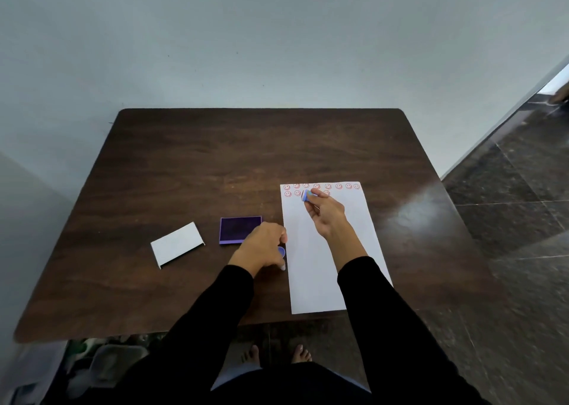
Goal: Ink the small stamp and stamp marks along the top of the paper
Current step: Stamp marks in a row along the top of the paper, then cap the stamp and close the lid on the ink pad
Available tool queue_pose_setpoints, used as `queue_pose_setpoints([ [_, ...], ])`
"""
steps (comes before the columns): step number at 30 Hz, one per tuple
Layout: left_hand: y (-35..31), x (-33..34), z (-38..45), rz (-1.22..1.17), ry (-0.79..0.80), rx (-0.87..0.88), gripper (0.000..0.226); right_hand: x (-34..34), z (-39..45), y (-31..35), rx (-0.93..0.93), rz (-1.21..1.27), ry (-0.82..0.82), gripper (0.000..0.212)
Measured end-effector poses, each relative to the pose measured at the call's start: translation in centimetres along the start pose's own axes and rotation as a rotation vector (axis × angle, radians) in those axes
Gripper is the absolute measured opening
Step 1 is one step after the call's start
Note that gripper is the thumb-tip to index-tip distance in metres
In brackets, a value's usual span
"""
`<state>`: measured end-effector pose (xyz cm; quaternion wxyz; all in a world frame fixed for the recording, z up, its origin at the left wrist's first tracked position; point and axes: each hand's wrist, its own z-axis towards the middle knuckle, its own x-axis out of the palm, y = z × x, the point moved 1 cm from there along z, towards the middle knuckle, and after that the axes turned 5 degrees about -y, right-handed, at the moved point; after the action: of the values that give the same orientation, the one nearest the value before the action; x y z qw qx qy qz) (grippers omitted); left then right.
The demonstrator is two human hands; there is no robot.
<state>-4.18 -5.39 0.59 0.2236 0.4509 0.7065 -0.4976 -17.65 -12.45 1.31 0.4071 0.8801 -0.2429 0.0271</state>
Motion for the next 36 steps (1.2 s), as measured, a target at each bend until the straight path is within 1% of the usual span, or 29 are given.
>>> queue_pose_setpoints([
  [4,-0.1,0.3,0.0,-0.011,-0.01,-0.039,0.042,0.3,-0.2,-0.7,0.009,-0.075,0.042,0.026],
  [7,0.1,0.3,0.0,-0.048,-0.011,-0.055,0.036,0.3,-0.3,-0.9,0.014,-0.082,0.055,0.025],
  [11,0.4,0.5,-0.1,-0.116,-0.059,-0.072,0.03,0.3,-0.3,-0.8,0.008,-0.085,0.058,0.026],
  [15,0.4,-0.7,0.1,-0.259,-0.187,-0.097,0.021,0.2,-0.5,-0.6,0.022,-0.04,0.056,0.025],
  [18,0.1,-2.2,0.5,-0.35,-0.298,-0.112,0.022,0.6,-0.7,-0.3,0.025,0.003,0.09,0.019],
  [21,-0.3,-3.4,1.0,-0.441,-0.415,-0.114,0.025,1.2,-0.9,-0.1,0.006,-0.024,0.125,0.021],
  [24,-0.6,-4.2,1.1,-0.5,-0.54,-0.109,0.028,1.7,-1.2,-0.1,-0.056,-0.094,0.158,0.015],
  [26,-0.7,-4.5,1.1,-0.53,-0.596,-0.103,0.03,2.0,-1.4,-0.1,-0.112,-0.15,0.203,0.015],
  [29,-0.9,-4.4,1.2,-0.54,-0.621,-0.112,0.032,2.3,-1.6,-0.1,-0.188,-0.247,0.232,0.019],
  [32,-0.9,-4.4,1.4,-0.557,-0.632,-0.125,0.031,2.7,-1.6,-0.1,-0.299,-0.41,0.18,0.026],
  [34,-0.8,-4.4,1.4,-0.571,-0.636,-0.118,0.031,2.8,-1.6,-0.1,-0.389,-0.513,0.155,0.024],
  [36,-0.6,-4.4,1.2,-0.594,-0.636,-0.112,0.034,2.9,-1.5,-0.1,-0.467,-0.589,0.181,0.02],
])
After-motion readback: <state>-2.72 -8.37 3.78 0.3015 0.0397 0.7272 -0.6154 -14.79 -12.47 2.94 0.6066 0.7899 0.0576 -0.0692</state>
